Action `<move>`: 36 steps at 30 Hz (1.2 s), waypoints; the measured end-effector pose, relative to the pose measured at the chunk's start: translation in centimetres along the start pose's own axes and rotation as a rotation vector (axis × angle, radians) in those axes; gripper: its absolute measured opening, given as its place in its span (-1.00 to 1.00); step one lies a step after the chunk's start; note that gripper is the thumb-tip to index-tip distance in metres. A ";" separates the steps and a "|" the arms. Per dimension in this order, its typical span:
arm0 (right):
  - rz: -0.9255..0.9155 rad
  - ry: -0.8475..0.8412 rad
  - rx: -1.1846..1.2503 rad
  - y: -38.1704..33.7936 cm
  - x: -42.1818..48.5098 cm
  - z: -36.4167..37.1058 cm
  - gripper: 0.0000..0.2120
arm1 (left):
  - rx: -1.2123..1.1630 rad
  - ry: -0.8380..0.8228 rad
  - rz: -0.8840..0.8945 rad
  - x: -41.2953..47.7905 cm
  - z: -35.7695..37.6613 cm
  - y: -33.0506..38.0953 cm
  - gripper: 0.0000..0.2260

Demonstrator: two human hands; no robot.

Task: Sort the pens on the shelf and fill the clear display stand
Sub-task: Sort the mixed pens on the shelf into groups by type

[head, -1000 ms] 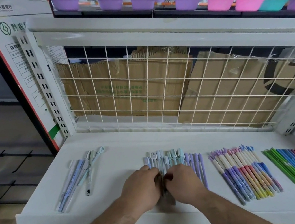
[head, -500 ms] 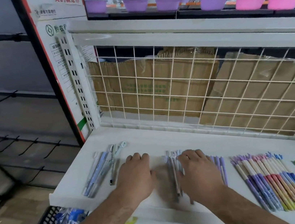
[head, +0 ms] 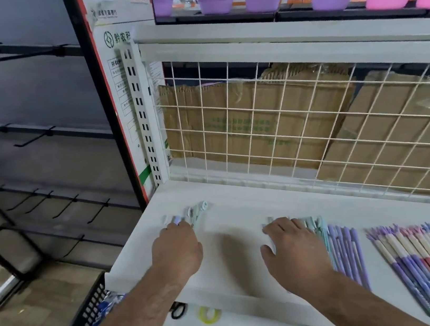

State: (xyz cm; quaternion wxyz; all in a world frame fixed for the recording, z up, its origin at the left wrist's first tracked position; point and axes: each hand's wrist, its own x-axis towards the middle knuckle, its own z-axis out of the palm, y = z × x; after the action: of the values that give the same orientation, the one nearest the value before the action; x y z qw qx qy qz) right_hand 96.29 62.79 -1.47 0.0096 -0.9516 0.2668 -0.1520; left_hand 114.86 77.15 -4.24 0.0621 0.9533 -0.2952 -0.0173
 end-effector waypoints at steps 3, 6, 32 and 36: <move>0.015 0.006 0.010 0.0 -0.2 -0.2 -0.78 | 0.066 0.046 -0.041 0.2 0.0 0.0 -0.54; 0.023 0.015 0.022 0.0 -0.3 -0.3 -0.79 | -0.017 -0.038 -0.161 0.7 -0.1 -0.6 -0.41; 0.091 -0.062 0.127 2.5 -2.4 -1.0 -0.78 | 0.059 -0.140 0.018 0.5 0.9 6.2 -0.72; 0.107 -0.081 0.116 3.1 -2.8 -1.5 -0.78 | 0.026 -0.097 0.037 0.0 0.9 6.5 -0.73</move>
State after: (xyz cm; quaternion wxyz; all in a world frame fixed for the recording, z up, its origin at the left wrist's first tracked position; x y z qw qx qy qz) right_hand 92.03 61.66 -1.16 0.0836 -0.9392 0.3073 -0.1281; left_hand 111.11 71.72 -4.30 0.0356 0.9463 -0.3158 -0.0587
